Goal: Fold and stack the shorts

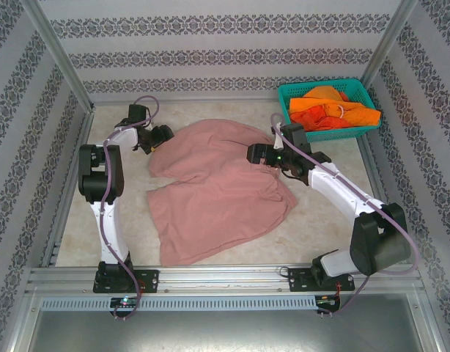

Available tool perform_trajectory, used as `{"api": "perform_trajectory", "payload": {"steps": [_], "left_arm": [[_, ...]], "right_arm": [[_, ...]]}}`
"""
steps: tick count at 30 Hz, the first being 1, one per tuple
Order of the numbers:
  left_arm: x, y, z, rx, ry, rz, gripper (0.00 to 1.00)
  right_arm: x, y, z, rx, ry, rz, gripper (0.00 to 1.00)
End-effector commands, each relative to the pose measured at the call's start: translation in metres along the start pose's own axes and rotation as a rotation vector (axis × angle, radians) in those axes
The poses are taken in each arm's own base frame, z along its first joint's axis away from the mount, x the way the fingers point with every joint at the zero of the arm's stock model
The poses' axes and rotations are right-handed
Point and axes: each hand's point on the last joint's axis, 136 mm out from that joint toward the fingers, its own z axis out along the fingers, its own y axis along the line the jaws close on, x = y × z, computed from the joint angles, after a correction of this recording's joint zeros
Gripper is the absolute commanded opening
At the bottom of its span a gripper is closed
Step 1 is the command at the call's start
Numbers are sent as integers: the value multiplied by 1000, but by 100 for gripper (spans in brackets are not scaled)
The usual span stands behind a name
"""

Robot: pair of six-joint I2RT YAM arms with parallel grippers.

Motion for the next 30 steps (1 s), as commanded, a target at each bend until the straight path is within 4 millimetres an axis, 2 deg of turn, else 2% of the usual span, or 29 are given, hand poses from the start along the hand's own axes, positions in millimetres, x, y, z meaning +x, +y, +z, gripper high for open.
{"api": "perform_trajectory", "payload": {"steps": [1,5,11,15,18,20,22,24,27,30], "left_arm": [[6,-20,3,40,30,44,76],[19,-19,21,38,83,34,64],[20,-24,27,46,83,51,28],[-4,-51,1,91,-12,124,2],[-20,-79,-34,106,-113,222,0],[-21,-92,-55,86,-165,289,0],[-10,-106,-71,62,-199,383,0],[13,-119,-76,39,-205,487,0],[63,-133,-74,30,-192,642,0],[118,-148,-70,98,-164,802,0]], "right_arm": [[8,-2,7,9,13,-7,98],[19,-5,20,11,48,16,97],[27,-5,34,12,88,29,97],[27,-7,41,22,96,50,98],[29,-8,45,20,99,55,97],[28,-8,44,22,96,49,97],[27,-10,41,33,84,40,98],[25,-15,37,50,72,32,98],[23,-26,28,65,65,51,98],[20,-36,15,65,43,82,97]]}}
